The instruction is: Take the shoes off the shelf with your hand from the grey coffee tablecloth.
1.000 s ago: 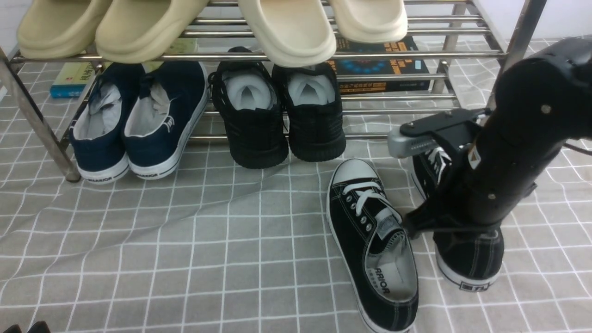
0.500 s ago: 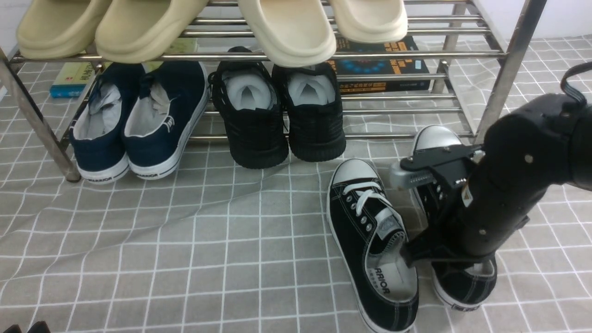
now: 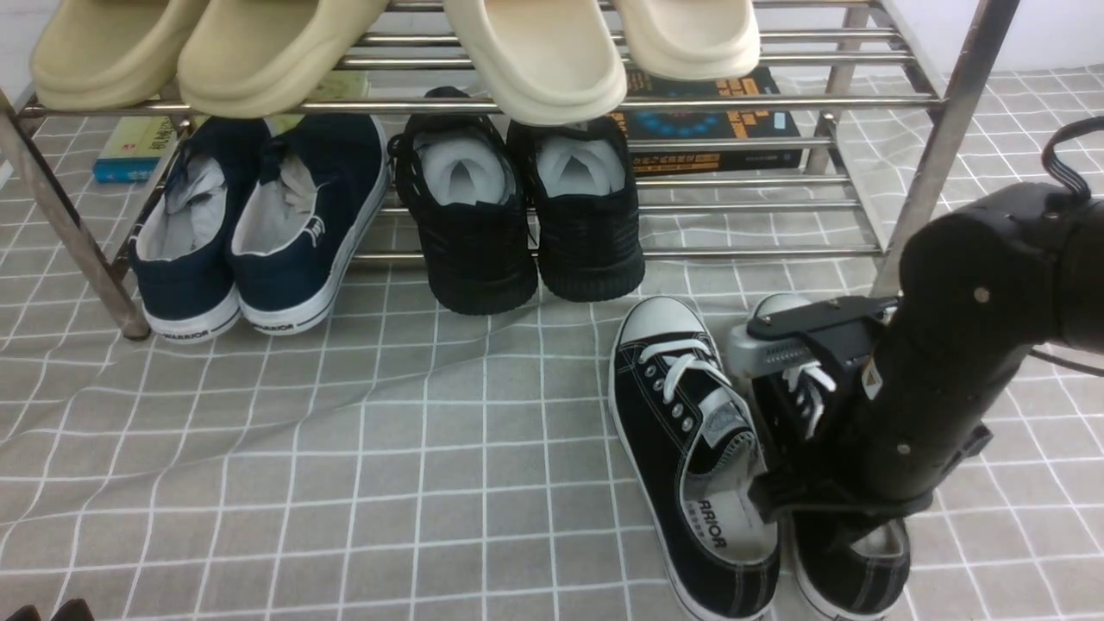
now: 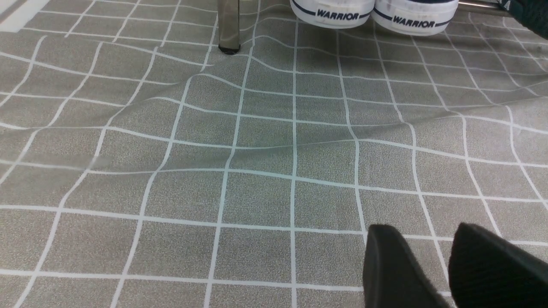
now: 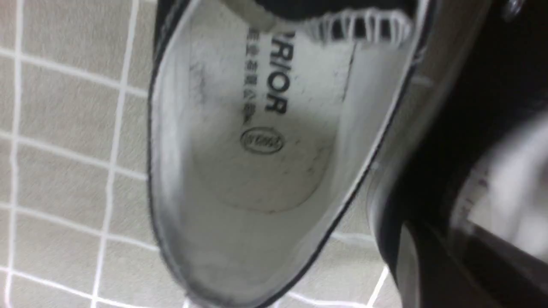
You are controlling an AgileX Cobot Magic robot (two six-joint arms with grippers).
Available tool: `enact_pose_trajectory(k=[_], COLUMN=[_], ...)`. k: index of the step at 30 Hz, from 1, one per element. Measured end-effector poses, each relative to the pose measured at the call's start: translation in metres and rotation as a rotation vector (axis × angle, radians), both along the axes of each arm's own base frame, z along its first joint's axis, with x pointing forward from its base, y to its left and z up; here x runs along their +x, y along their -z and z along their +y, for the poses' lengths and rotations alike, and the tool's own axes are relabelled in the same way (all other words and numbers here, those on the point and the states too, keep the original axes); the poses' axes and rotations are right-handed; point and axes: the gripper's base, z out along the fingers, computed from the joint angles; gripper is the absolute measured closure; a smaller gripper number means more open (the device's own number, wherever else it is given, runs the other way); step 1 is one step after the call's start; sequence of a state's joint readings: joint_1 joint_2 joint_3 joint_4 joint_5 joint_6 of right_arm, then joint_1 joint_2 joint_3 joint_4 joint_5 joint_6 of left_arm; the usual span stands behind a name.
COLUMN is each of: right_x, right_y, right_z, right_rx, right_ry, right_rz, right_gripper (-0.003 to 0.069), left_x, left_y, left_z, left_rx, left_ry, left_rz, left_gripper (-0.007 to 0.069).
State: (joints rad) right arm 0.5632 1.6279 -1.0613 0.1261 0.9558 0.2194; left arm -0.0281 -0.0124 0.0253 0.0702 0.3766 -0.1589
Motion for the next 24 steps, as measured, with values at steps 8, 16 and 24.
enact_pose_trajectory(k=[8, 16, 24], right_x=[-0.004, -0.052, -0.130], right_y=[-0.022, -0.116, -0.115], right_z=[-0.003, -0.043, -0.094], right_rx=[0.005, 0.020, 0.260], right_ry=[-0.034, -0.103, -0.079], right_rz=[-0.019, -0.256, -0.740], right_gripper=[0.0313, 0.0515, 0.0673], left_x=[0.000, 0.000, 0.000], left_y=[0.000, 0.000, 0.000], left_z=[0.000, 0.000, 0.000], left_rx=[0.000, 0.000, 0.000], left_ry=[0.000, 0.000, 0.000], left_rz=[0.000, 0.000, 0.000], left_gripper=[0.0384, 0.0384, 0.0384])
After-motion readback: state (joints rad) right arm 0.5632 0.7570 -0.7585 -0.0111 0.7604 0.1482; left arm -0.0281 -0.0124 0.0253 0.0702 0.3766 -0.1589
